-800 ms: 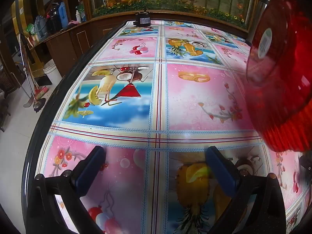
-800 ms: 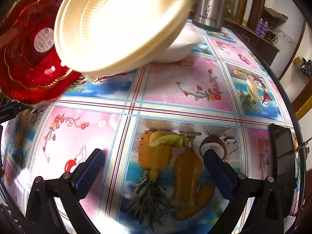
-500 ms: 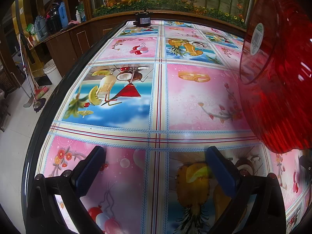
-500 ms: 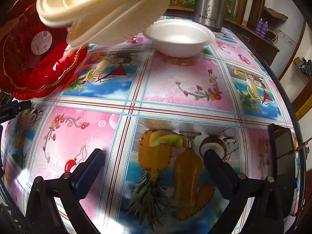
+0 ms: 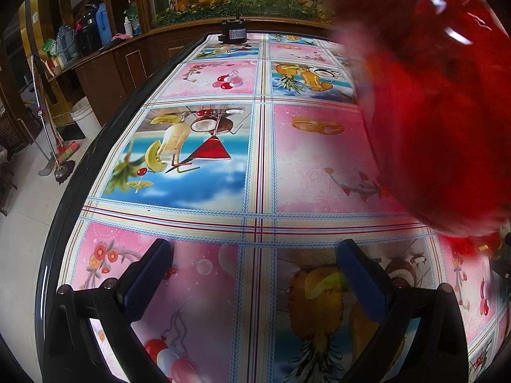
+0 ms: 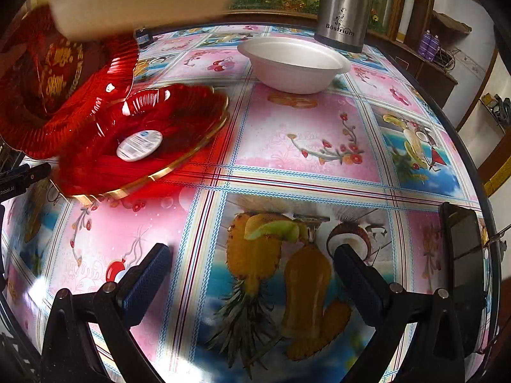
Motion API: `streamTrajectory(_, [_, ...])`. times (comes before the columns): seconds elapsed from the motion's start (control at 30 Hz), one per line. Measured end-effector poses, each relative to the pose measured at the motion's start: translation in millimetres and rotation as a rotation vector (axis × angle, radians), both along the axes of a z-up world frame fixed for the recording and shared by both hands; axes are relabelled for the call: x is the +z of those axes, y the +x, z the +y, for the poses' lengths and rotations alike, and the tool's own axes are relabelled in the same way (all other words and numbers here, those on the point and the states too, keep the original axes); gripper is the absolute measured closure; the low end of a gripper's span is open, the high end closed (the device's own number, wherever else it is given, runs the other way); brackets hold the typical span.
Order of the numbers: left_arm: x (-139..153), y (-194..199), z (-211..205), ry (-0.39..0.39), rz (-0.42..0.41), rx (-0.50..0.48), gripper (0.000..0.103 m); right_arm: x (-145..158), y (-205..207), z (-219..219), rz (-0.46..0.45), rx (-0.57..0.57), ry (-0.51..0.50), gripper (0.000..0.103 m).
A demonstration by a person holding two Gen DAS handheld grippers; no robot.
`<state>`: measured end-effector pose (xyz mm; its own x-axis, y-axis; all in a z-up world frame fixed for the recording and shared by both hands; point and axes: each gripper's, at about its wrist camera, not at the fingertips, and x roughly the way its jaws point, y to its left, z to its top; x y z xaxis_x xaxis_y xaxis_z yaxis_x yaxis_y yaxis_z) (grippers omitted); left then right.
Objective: Organize plates and bowls
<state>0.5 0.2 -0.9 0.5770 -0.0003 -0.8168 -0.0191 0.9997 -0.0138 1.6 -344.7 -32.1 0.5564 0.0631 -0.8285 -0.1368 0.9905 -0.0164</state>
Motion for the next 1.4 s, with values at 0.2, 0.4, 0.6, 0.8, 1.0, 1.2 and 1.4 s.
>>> streamTrajectory(0.2, [-2.8, 4.6, 2.1, -0.002, 0.001, 0.001, 0.000, 0.0, -1.0, 0.3, -0.002, 0.000, 0.000, 0.000])
streamTrajectory(0.4, [-0.9, 1.1, 2.3, -0.004, 0.009, 0.002, 0.000, 1.8, -3.7, 2.5, -0.003, 0.000, -0.002, 0.000])
streamTrajectory(0.6, [-1.1, -0.9, 2.6, 0.002, -0.007, 0.001, 0.000, -0.9, 0.3, -0.3, -0.001, 0.000, -0.002, 0.000])
streamTrajectory(0.8, [0.1, -1.5, 1.0, -0.003, 0.006, 0.002, 0.000, -0.7, -0.7, 0.4, 0.000, 0.000, -0.001, 0.000])
streamTrajectory(1.0, [-0.2, -1.6, 1.0, -0.003, 0.006, 0.001, 0.000, -0.3, -1.5, 0.8, 0.000, -0.001, -0.001, 0.000])
streamTrajectory(1.2, [-0.9, -1.8, 0.4, -0.001, 0.004, 0.001, 0.000, -0.6, -1.8, 0.6, 0.000, -0.001, -0.001, 0.000])
streamTrajectory(1.4, [-0.8, -1.9, 0.5, -0.001, 0.004, 0.001, 0.000, -0.4, -1.2, 0.6, 0.001, -0.001, 0.000, 0.000])
